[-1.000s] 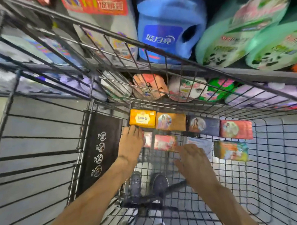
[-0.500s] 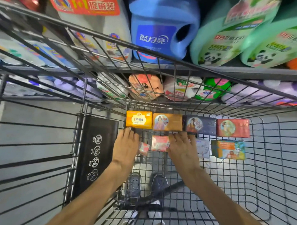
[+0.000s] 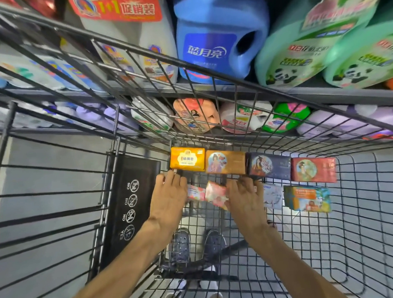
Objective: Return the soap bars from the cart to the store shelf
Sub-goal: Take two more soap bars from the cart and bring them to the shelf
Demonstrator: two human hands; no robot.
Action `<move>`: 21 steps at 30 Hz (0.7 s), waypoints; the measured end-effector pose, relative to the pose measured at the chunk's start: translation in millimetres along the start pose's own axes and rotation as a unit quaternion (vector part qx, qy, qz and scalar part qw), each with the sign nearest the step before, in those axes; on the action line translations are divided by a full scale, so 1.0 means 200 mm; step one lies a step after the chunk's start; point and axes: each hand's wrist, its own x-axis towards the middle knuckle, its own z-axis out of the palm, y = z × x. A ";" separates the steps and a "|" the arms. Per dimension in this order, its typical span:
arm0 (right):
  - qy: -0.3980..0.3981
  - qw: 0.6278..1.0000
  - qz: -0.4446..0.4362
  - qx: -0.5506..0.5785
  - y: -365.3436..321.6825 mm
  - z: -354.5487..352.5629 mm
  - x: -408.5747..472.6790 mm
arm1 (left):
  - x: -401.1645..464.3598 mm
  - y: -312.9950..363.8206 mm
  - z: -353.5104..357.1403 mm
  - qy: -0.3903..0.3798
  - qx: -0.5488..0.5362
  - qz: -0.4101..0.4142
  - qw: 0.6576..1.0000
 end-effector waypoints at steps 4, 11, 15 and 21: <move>0.016 0.999 -0.026 -0.014 0.00 0.01 0.00 | -0.01 -0.01 -0.02 -0.002 -0.012 -0.012 1.000; 0.022 0.999 -0.014 -0.023 -0.04 0.01 -0.04 | -0.03 -0.03 -0.01 -0.007 -0.007 -0.022 1.000; 0.000 1.000 -0.010 -0.020 -0.05 0.01 -0.04 | -0.04 -0.02 -0.01 -0.003 -0.007 -0.022 1.000; 0.057 0.996 -0.062 0.033 -0.05 -0.01 -0.08 | -0.09 -0.06 -0.01 0.020 -0.012 -0.015 1.000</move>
